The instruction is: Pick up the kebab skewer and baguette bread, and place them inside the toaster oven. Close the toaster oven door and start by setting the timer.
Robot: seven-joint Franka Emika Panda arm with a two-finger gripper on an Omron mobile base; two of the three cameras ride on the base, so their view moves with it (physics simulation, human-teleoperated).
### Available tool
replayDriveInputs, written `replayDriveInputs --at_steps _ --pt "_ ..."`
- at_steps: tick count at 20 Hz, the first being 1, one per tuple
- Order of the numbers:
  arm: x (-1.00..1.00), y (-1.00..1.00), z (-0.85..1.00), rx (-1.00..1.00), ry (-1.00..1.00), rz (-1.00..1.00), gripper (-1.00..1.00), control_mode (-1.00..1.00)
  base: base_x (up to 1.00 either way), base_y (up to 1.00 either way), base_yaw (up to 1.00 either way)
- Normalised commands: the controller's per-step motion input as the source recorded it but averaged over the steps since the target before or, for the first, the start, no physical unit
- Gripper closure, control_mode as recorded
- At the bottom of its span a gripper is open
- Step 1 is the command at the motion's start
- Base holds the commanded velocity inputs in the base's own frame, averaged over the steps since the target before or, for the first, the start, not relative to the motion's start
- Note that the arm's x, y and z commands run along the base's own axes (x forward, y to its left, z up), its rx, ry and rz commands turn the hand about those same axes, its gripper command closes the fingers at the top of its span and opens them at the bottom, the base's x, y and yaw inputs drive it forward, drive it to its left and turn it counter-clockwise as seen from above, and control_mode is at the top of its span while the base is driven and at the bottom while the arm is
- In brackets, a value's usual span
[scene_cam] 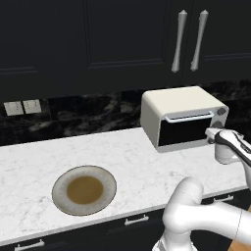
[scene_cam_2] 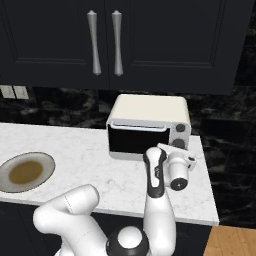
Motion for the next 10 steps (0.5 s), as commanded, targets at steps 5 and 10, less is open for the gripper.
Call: replayDriveInputs --at_steps 5,10 --pt "-0.25 -0.04 0.00 0.26 0.00 0.00 1.00 -1.00 0.00 0.00 0.00" --pt "-0.17 -0.02 0.00 0.30 0.00 0.00 1.00 -1.00 0.00 0.00 0.00"
